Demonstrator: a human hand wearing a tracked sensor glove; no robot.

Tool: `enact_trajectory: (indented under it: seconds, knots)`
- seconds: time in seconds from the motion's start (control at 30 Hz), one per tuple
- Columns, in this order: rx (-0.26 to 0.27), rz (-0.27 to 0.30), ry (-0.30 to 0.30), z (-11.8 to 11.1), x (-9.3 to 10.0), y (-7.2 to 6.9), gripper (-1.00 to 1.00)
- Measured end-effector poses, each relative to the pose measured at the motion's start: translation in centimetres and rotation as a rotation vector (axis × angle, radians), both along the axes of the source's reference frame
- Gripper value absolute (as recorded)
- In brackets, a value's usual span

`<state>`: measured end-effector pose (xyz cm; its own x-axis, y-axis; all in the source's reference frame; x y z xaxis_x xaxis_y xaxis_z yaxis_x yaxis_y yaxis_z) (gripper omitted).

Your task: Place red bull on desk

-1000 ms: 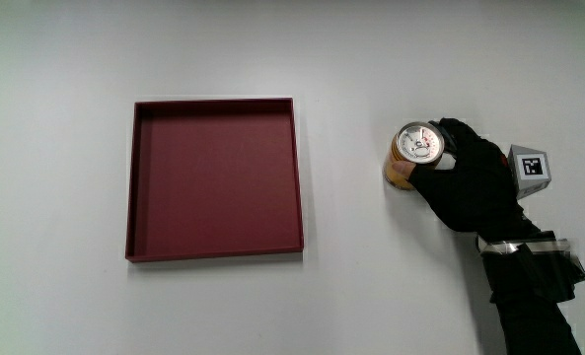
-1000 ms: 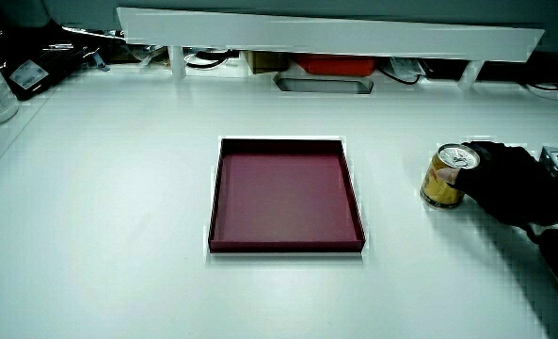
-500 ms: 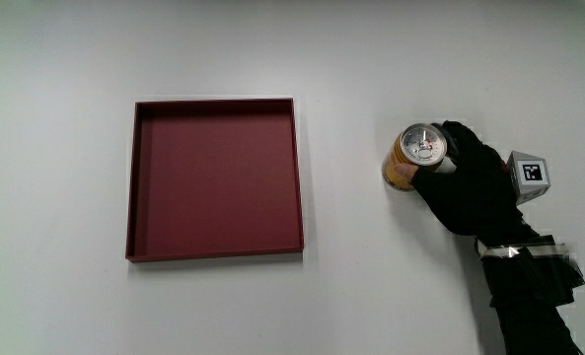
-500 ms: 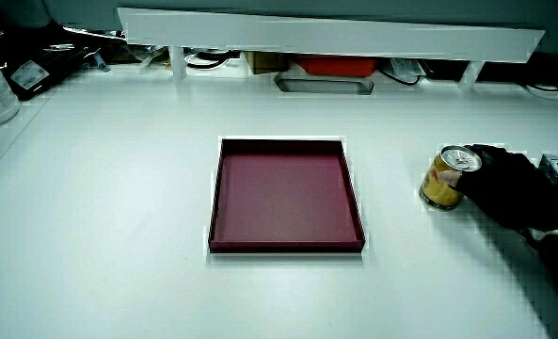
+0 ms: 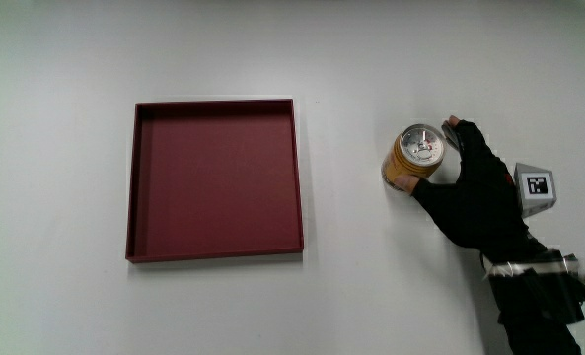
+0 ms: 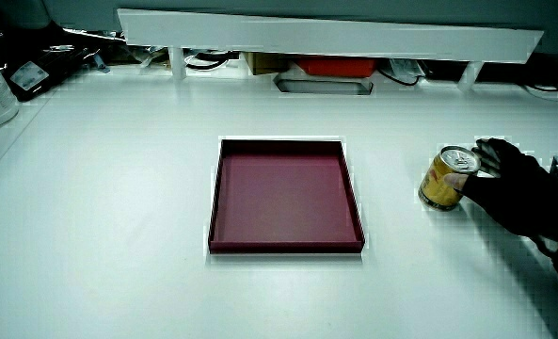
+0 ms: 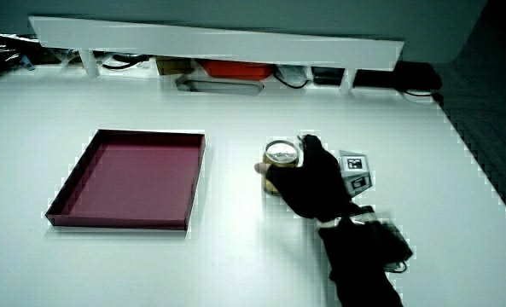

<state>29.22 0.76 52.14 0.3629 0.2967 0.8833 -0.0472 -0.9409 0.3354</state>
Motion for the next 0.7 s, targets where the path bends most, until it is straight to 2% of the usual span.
enact_trajectory:
  seconds: [0.07,0.1,0.13,0.17,0.27,0.5,0.63,0.7]
  knots:
    - [0.024,-0.031,0.017,-1.2,-0.6,0.4,-0.88]
    - [-0.002,-0.033,0.066,-1.8,-0.8,0.8,-0.92]
    - [-0.002,-0.046,0.079,-2.3,-0.9,1.0,-0.96]
    - [-0.038,-0.036,0.100,-2.9,-1.0,1.5,-1.00]
    - [-0.054,-0.057,0.156,-3.9,-0.9,2.7,-1.00]
    - [-0.159,-0.022,0.245,-6.6,-0.9,6.6,-1.00]
    - [-0.117,-0.022,0.267,-7.6,-0.8,8.7,-1.00]
    - [-0.084,-0.059,0.318,-8.2,-0.9,9.6,-1.00]
